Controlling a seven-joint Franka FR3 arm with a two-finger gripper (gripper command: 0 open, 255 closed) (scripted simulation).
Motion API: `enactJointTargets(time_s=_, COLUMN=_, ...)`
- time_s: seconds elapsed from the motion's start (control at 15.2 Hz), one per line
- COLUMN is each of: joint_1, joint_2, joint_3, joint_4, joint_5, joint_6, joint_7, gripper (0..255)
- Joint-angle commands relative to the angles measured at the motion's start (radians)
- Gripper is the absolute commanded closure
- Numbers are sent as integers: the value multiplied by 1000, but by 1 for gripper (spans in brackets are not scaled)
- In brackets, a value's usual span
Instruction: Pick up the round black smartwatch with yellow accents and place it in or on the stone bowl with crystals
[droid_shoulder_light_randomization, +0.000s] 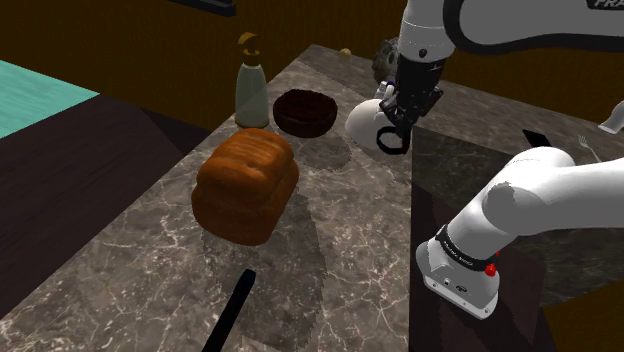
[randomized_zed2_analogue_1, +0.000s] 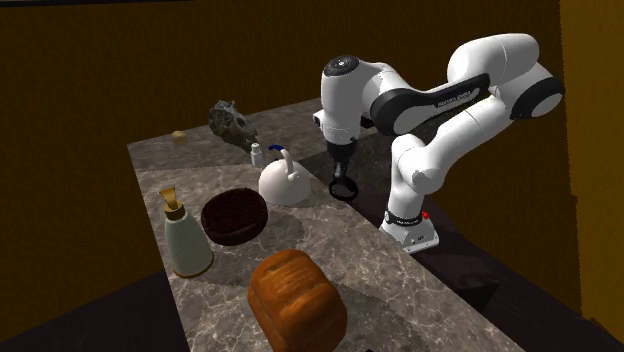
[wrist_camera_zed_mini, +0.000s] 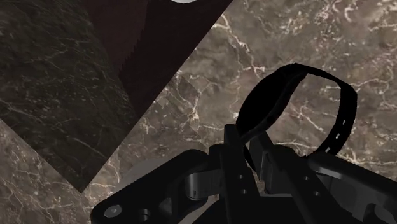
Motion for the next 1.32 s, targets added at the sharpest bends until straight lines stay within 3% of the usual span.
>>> enactJointTargets(time_s=0.0, joint_1=-31, joint_2=76, joint_3=-2, joint_4=42, joint_5=-22, joint_6=37, joint_7=-10, gripper=255)
enactJointTargets(time_s=0.59, joint_1=-158, joint_2=441, joint_3=7, joint_4=291, joint_5=-134, joint_6=153, joint_7=-24, gripper=255)
enactJointTargets(time_s=1.25, joint_1=-228, joint_2=847, joint_3=28, joint_4=681, joint_5=-285, joint_6=141, joint_7=5, gripper=255)
